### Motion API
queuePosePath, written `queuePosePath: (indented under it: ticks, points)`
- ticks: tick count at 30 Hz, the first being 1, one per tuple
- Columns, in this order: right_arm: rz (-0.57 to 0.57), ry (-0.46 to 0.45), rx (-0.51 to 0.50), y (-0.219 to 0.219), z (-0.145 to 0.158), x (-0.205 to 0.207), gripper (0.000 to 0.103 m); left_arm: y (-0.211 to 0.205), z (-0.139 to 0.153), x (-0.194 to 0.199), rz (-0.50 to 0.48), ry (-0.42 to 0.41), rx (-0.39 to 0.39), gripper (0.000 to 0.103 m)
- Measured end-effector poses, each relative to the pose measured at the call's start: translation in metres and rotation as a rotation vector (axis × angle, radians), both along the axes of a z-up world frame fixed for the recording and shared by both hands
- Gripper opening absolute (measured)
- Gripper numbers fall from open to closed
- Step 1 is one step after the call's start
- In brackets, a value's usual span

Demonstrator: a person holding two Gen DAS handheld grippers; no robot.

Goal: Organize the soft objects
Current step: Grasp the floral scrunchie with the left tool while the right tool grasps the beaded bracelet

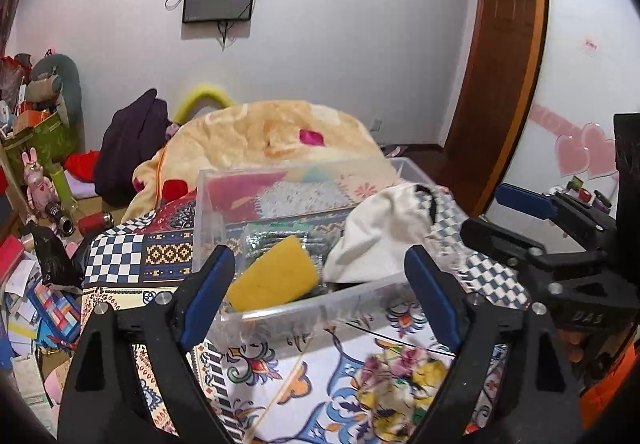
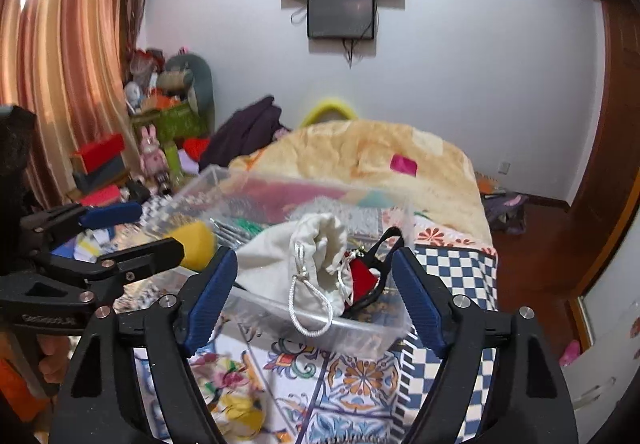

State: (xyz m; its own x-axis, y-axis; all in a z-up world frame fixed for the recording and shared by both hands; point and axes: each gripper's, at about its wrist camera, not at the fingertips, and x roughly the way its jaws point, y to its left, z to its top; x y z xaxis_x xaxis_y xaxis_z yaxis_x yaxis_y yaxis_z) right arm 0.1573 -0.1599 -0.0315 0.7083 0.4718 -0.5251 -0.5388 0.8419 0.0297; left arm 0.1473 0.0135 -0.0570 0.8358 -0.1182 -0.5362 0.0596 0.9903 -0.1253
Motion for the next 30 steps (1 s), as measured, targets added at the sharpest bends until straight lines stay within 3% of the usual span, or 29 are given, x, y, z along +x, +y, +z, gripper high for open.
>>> queuePosePath:
  ticks: [4,8,16,24,30]
  points:
    - [-0.017,-0.039,0.023,-0.015,0.008,-0.016,0.083,-0.006,0.006,-0.014,-0.021,-0.015,-0.011,0.090]
    - [-0.043,-0.033,0.014,-0.025,0.001,-0.025,0.083,-0.016,-0.002,-0.027,-0.035,-0.009,-0.003,0.098]
    - [-0.083,0.072,-0.053,-0.033,-0.042,-0.032,0.083,-0.041,-0.034,-0.033,-0.072,0.064,0.037,0.098]
    - [-0.122,0.187,-0.099,-0.047,-0.084,-0.033,0.083,-0.053,-0.077,-0.032,-0.091,0.182,0.023,0.098]
    - [-0.098,0.249,-0.091,-0.051,-0.100,-0.043,0.082,-0.065,-0.089,-0.032,-0.118,0.213,0.045,0.098]
